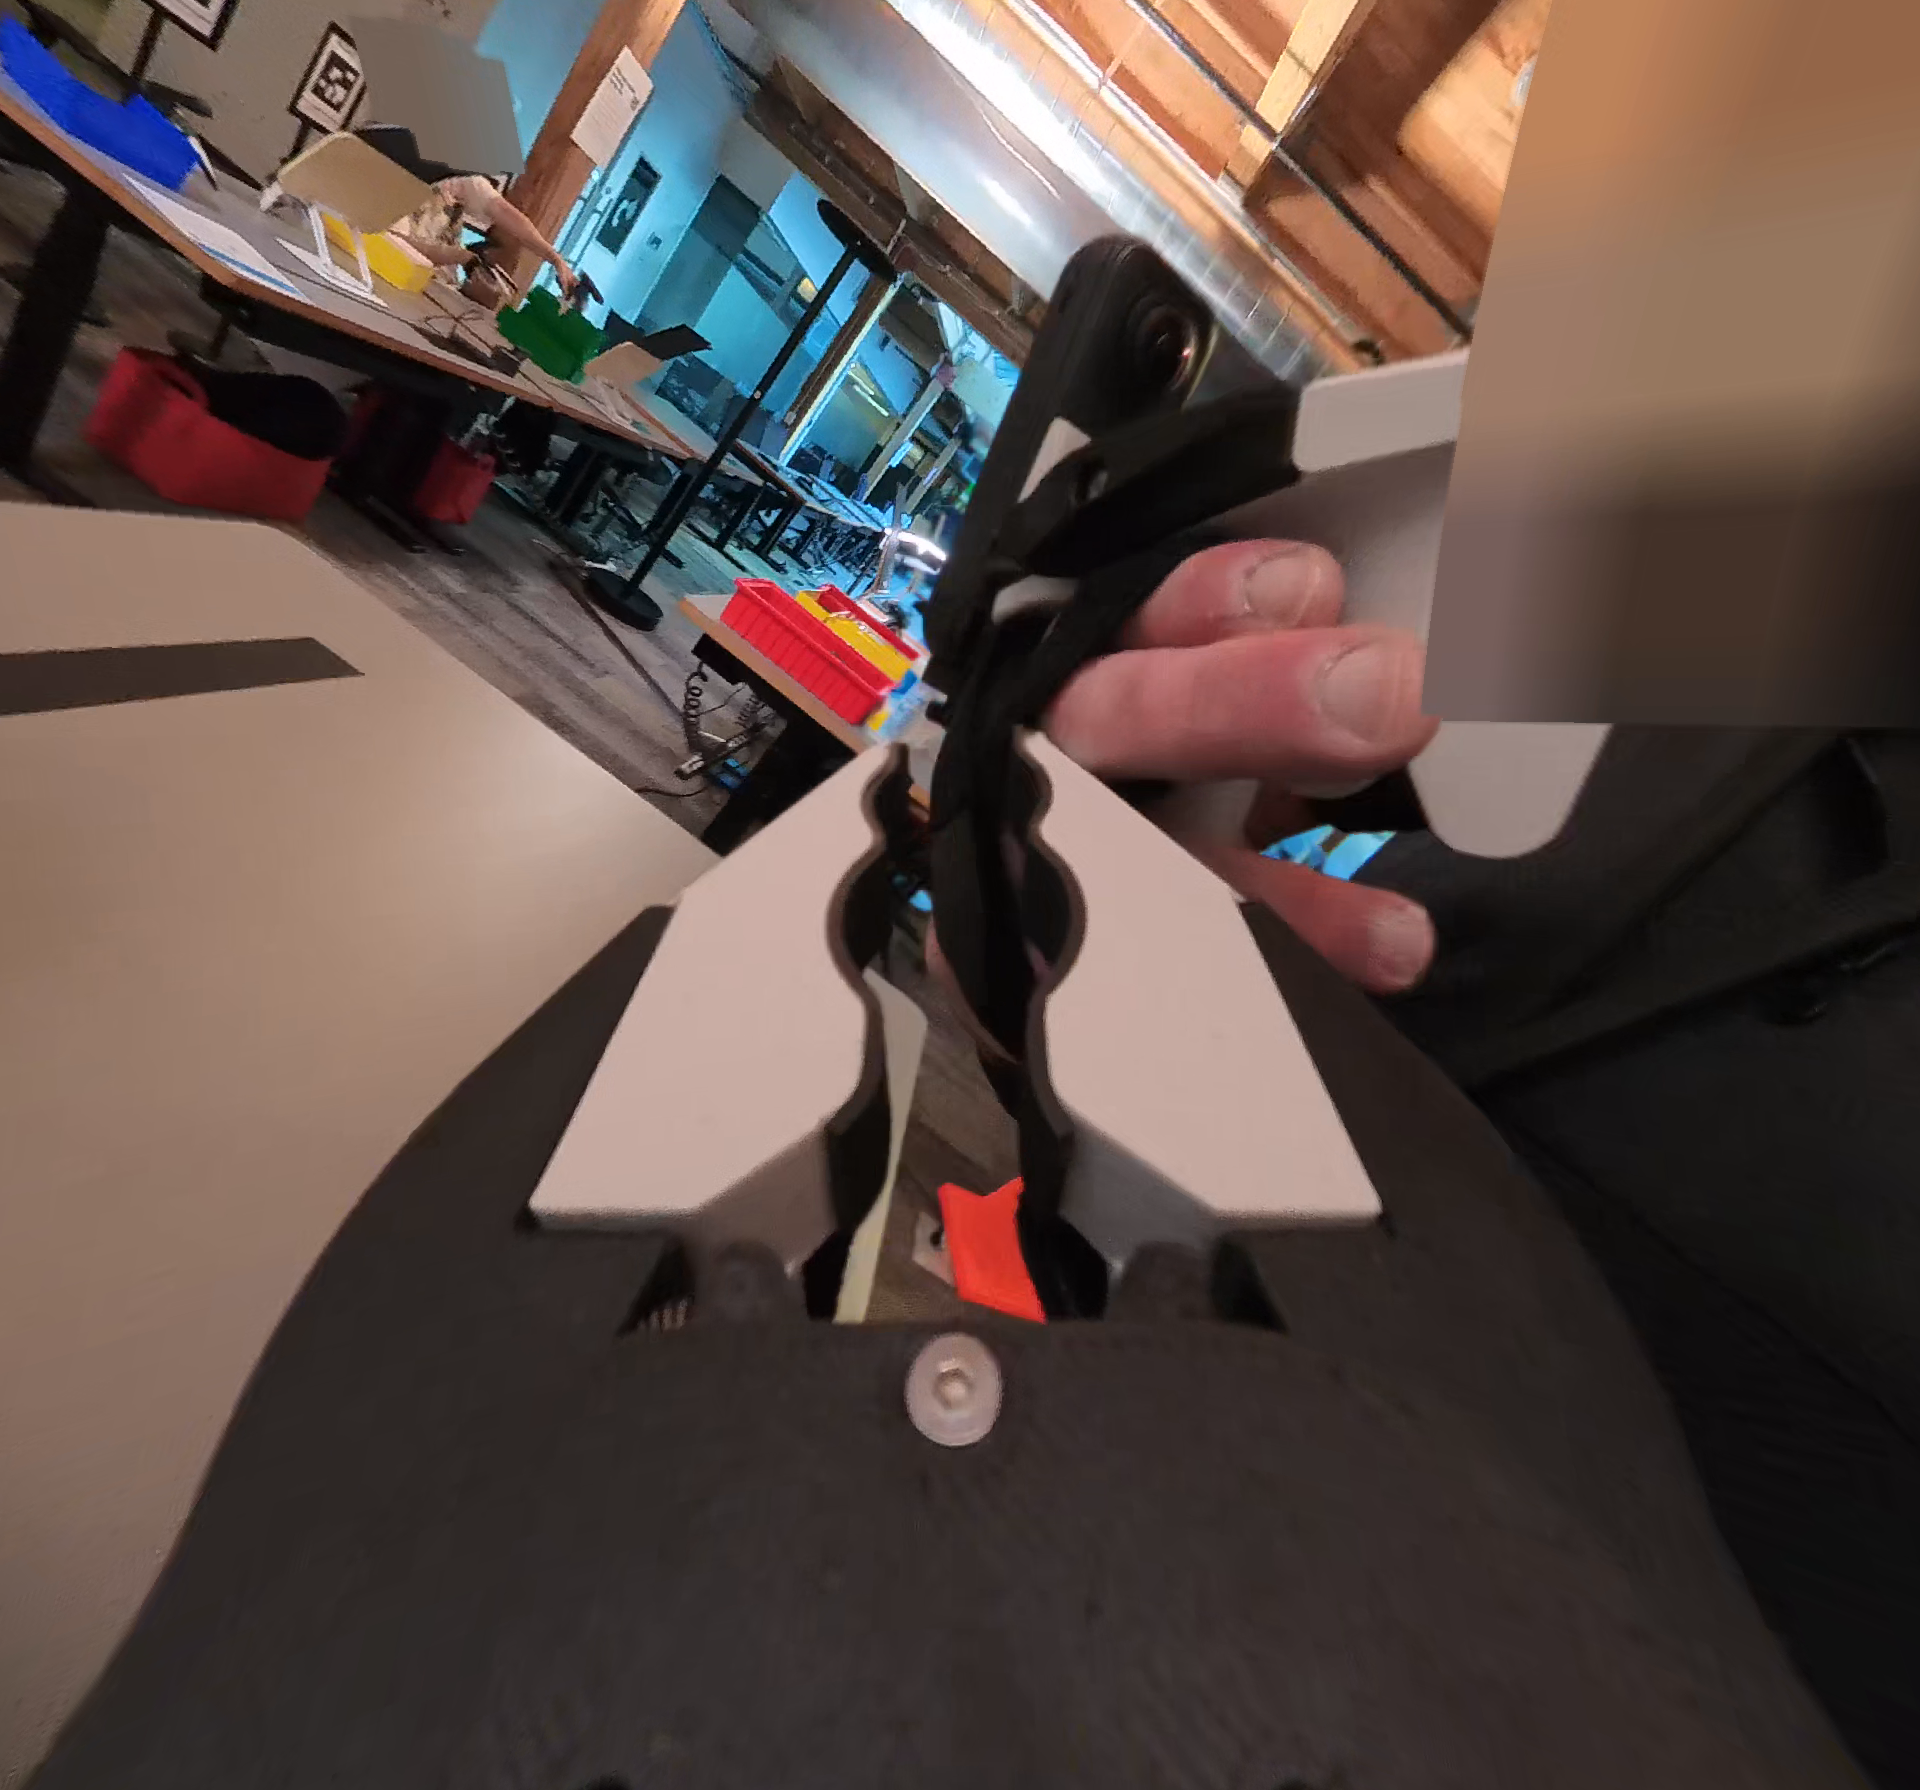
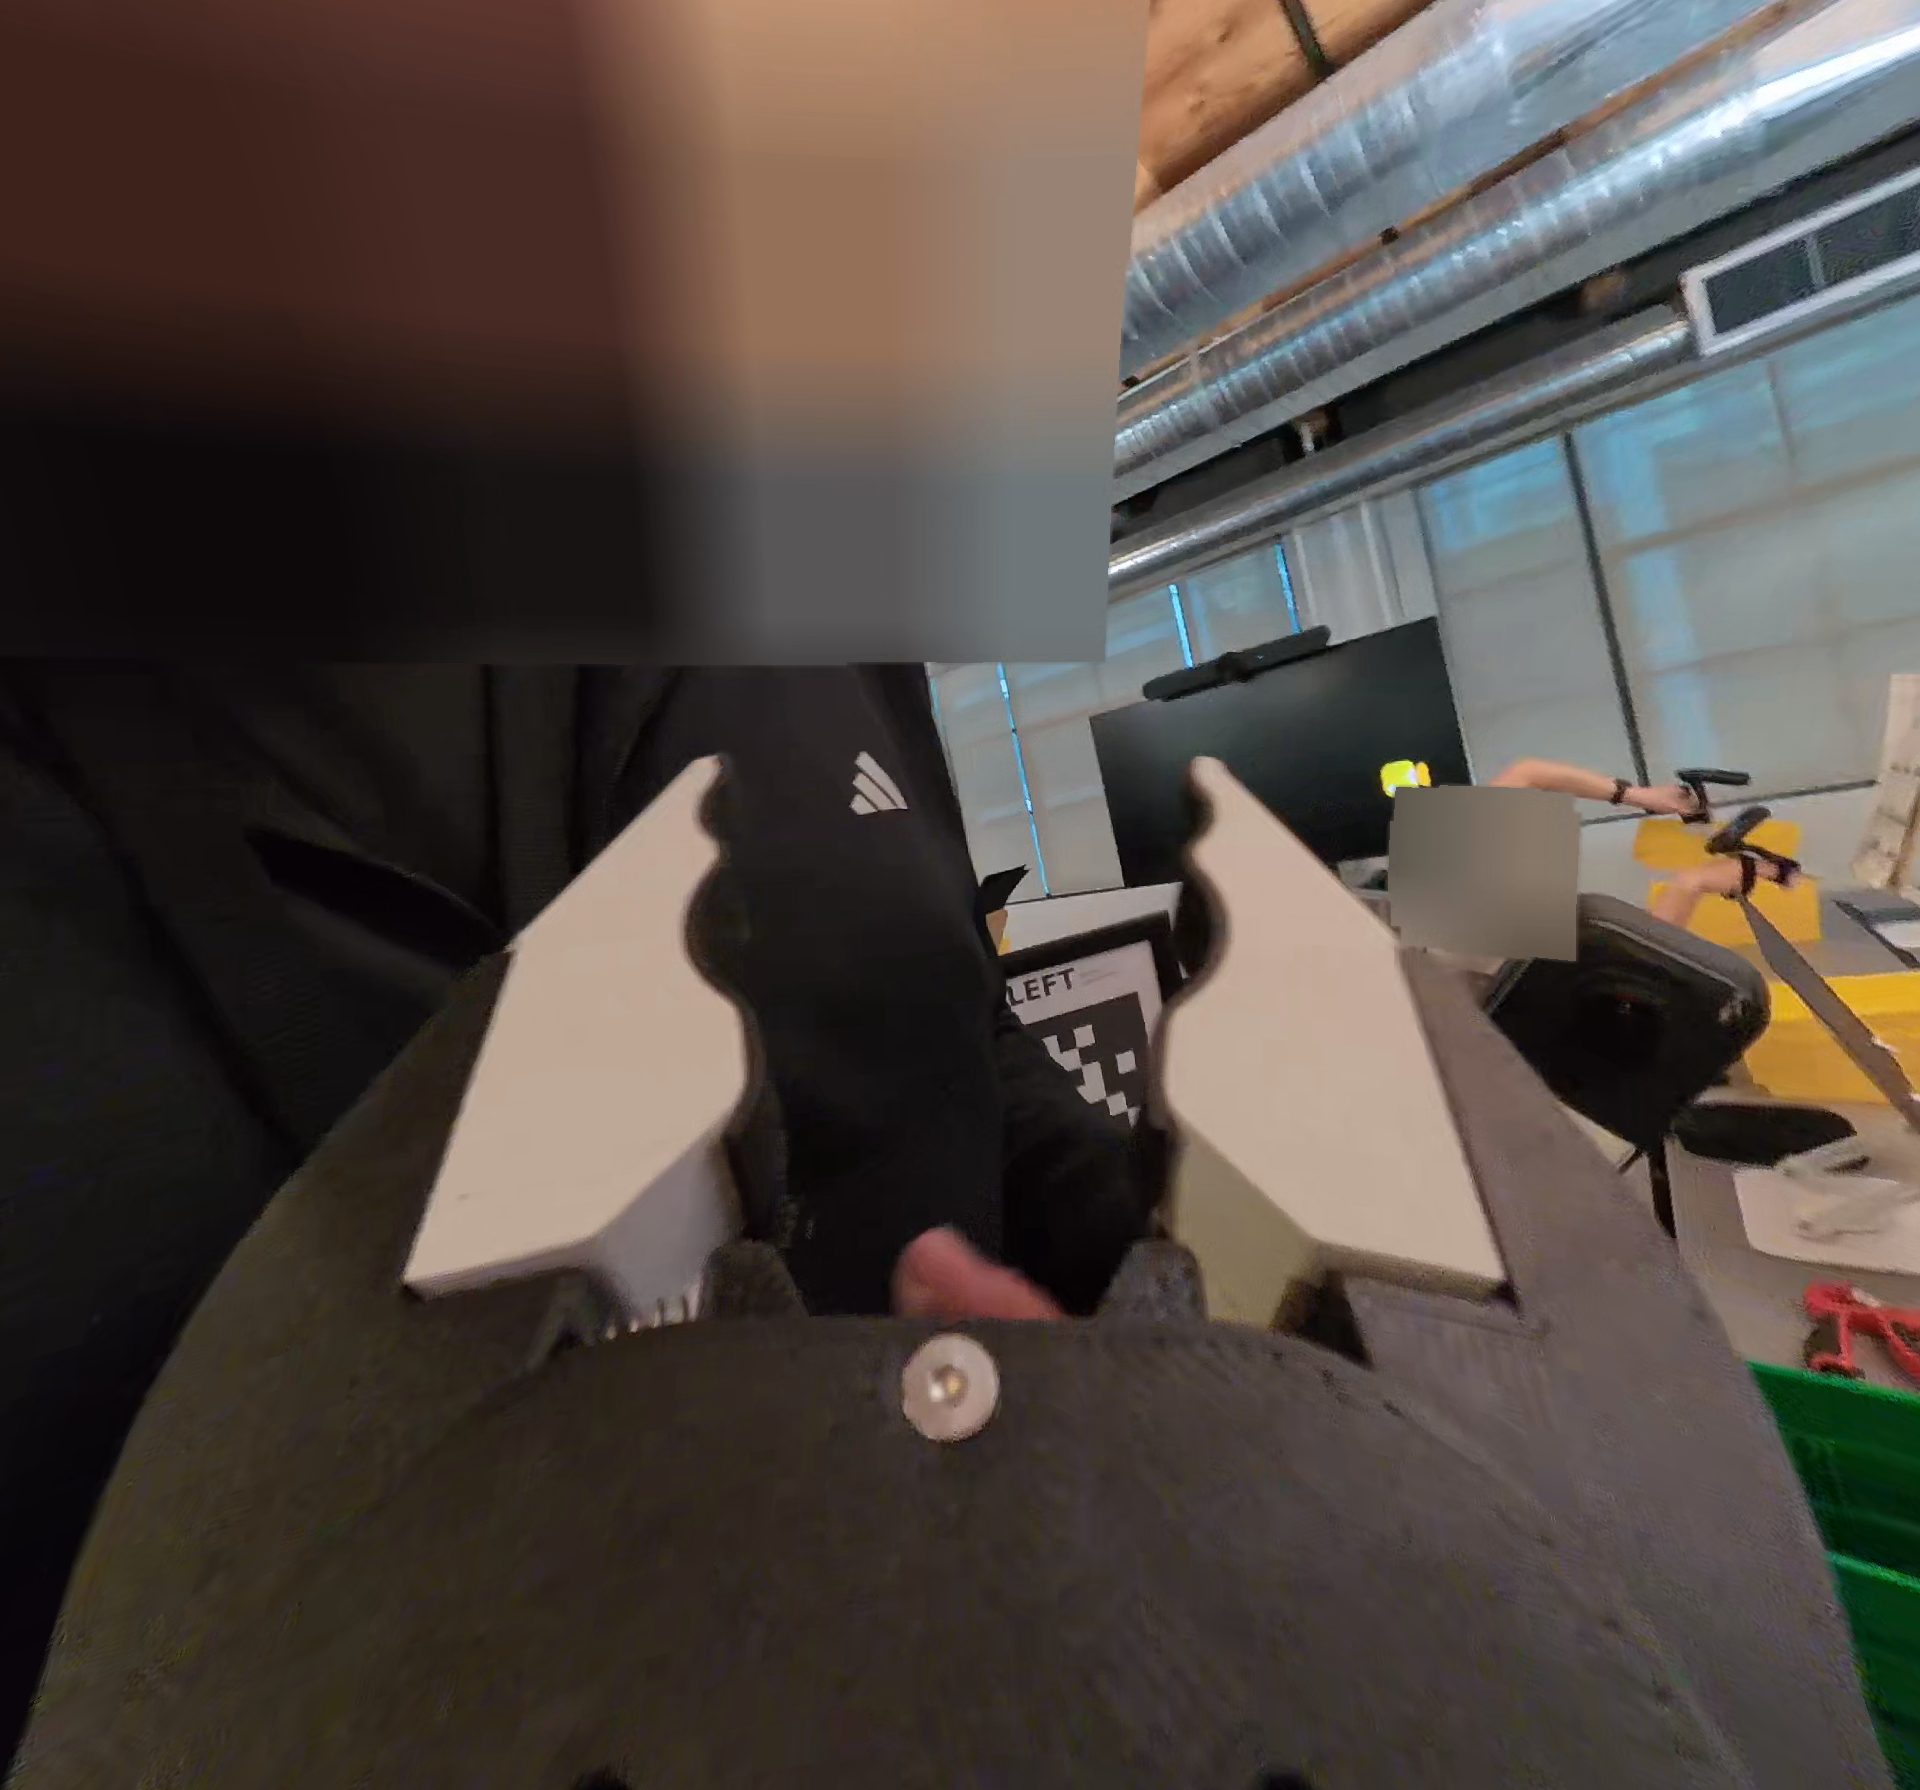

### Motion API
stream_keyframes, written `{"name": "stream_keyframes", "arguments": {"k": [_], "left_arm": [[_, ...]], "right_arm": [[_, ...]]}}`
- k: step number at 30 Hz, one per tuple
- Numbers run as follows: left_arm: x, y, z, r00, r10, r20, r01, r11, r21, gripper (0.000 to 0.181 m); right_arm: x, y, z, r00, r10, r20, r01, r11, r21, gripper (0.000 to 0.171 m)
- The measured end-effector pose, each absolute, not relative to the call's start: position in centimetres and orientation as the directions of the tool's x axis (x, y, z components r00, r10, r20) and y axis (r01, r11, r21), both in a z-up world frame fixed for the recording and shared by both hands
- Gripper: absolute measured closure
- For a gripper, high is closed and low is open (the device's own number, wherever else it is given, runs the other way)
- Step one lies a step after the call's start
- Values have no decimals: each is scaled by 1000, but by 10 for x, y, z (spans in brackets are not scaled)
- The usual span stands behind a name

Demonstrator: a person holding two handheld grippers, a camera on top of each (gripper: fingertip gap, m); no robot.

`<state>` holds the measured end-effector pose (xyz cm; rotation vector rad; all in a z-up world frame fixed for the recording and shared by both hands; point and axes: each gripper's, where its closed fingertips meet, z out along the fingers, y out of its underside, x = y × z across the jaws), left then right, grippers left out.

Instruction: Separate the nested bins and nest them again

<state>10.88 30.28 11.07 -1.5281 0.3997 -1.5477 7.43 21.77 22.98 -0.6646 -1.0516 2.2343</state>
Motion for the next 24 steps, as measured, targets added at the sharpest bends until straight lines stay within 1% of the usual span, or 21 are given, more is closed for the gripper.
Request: {"name": "stream_keyframes", "arguments": {"k": [1,2,3,5,6,7,8,9,10,12,16,17,20,21,22,23,24], "left_arm": [[103,306,115,172,-762,624,374,-536,-757,157],[91,312,123,152,-756,636,432,-528,-731,149],[79,316,126,130,-741,658,472,-538,-699,148],[78,316,106,163,-720,675,394,-579,-714,141],[82,311,102,126,-708,695,371,-616,-695,141],[91,306,99,102,-697,710,348,-643,-682,137],[102,304,92,131,-699,703,304,-646,-700,137],[112,301,87,150,-710,688,264,-642,-720,144],[117,302,88,139,-713,688,267,-642,-719,144],[125,301,91,96,-708,700,261,-661,-704,140],[141,294,89,113,-730,674,196,-649,-735,157],[145,293,88,112,-736,668,190,-644,-741,161],[153,284,98,-14,-718,696,250,-677,-693,167],[154,281,101,-45,-719,694,265,-678,-686,172],[156,280,104,-71,-713,697,267,-687,-676,174],[157,278,105,-89,-716,692,265,-687,-677,174],[160,274,106,-112,-718,687,252,-689,-679,174]], "right_arm": [[79,223,234,-709,683,-174,-319,-531,-785,103],[87,231,239,-703,692,-162,-363,-546,-755,111],[97,239,243,-700,699,-148,-403,-556,-727,110],[110,248,246,-699,703,-133,-444,-572,-690,110],[110,246,244,-710,692,-131,-430,-574,-697,106],[106,240,241,-720,681,-132,-405,-566,-718,106],[100,233,239,-728,672,-135,-380,-559,-737,103],[95,225,239,-744,654,-133,-357,-558,-749,98],[91,219,240,-753,644,-133,-344,-558,-755,92],[87,212,242,-746,654,-124,-346,-540,-767,87],[89,204,244,-750,651,-116,-343,-533,-773,83],[88,199,243,-749,653,-112,-337,-521,-784,78],[88,186,251,-741,668,-73,-361,-487,-795,65],[88,184,255,-735,675,-66,-375,-485,-790,61],[88,185,258,-727,684,-62,-389,-484,-784,54],[91,183,262,-724,689,-40,-415,-482,-772,55],[96,183,268,-713,701,-11,-463,-483,-743,60]]}}
